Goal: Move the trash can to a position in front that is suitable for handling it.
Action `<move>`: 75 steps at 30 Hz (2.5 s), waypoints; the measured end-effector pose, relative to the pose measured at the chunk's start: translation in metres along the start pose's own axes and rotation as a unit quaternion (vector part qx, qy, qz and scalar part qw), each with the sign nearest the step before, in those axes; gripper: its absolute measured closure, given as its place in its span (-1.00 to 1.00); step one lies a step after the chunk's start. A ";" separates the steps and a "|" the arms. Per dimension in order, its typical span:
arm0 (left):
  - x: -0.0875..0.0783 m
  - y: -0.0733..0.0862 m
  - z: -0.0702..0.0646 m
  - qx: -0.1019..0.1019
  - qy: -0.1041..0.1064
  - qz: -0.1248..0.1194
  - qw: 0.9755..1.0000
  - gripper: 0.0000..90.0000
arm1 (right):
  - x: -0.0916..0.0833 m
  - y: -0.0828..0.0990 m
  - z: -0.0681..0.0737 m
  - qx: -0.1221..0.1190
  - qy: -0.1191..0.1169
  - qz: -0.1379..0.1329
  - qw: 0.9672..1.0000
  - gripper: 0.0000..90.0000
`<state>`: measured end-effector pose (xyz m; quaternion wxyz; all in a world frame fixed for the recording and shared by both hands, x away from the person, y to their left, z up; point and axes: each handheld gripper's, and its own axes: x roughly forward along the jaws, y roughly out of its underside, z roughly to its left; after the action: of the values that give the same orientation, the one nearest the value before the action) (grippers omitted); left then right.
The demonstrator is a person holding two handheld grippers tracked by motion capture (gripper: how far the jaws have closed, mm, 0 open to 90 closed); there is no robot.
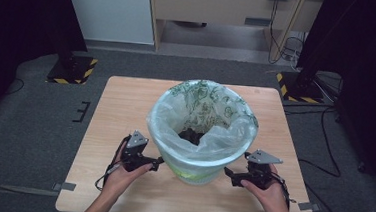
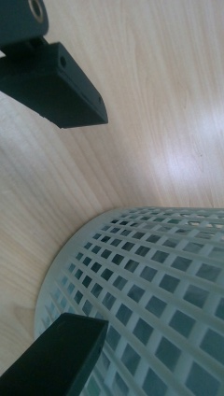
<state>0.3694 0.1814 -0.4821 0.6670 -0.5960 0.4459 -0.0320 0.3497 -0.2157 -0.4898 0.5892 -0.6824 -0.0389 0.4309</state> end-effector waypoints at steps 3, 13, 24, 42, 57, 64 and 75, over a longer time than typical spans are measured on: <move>0.005 -0.011 0.003 0.011 -0.007 0.003 1.000 -0.93 | 0.004 -0.007 -0.005 -0.007 0.010 0.007 1.000 -0.91; 0.017 -0.030 0.013 0.001 0.002 -0.019 1.000 -0.90 | 0.012 -0.020 -0.022 -0.006 0.022 0.022 0.999 -0.89; 0.008 -0.031 0.013 0.000 0.016 -0.024 1.000 -0.89 | 0.006 -0.022 -0.025 -0.019 0.016 0.015 1.000 -0.87; -0.071 -0.101 0.031 -0.013 0.000 -0.119 0.993 -0.64 | -0.061 -0.076 -0.034 -0.024 0.001 -0.044 0.999 -0.36; -0.082 -0.145 0.022 -0.021 0.050 -0.150 0.987 -0.55 | -0.064 -0.109 -0.045 -0.032 0.025 -0.022 0.999 -0.21; -0.078 -0.146 0.010 0.021 0.055 -0.131 0.990 -0.13 | -0.070 -0.113 -0.043 -0.037 0.035 -0.025 0.998 -0.16; -0.078 -0.150 0.006 0.065 0.030 -0.111 0.991 1.00 | -0.091 -0.120 -0.038 -0.044 0.038 -0.044 0.997 -0.16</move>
<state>0.3993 0.1879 -0.3160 0.6829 -0.5961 0.3936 -0.1529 0.3715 -0.2597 -0.3426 0.5776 -0.7214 -0.0655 0.3765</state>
